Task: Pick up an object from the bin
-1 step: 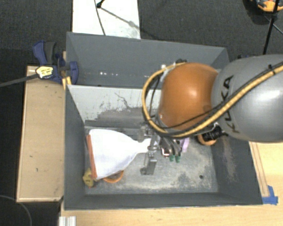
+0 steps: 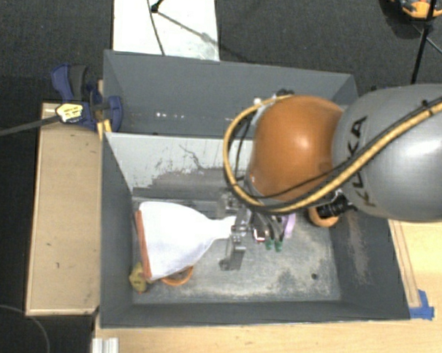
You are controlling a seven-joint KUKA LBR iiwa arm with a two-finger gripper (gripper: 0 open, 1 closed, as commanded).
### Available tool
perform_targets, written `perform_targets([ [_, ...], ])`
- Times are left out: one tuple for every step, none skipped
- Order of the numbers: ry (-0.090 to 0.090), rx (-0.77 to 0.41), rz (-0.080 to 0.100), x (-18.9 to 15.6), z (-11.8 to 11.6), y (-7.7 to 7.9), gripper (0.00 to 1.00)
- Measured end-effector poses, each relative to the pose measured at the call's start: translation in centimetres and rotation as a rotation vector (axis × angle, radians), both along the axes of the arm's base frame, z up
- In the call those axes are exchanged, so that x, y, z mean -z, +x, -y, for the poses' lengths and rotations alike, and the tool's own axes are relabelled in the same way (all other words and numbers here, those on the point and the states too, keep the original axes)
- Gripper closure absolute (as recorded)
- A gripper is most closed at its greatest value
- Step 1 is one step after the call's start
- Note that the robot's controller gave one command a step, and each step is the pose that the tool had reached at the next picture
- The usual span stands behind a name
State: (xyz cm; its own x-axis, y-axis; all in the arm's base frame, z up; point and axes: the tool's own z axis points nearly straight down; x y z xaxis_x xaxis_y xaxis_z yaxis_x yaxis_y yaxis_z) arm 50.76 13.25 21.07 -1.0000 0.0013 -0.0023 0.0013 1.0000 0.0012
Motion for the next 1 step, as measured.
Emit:
perform_targets([
  [0.000, -0.105, 0.005, 4.13, 0.46, 2.51, 0.00],
])
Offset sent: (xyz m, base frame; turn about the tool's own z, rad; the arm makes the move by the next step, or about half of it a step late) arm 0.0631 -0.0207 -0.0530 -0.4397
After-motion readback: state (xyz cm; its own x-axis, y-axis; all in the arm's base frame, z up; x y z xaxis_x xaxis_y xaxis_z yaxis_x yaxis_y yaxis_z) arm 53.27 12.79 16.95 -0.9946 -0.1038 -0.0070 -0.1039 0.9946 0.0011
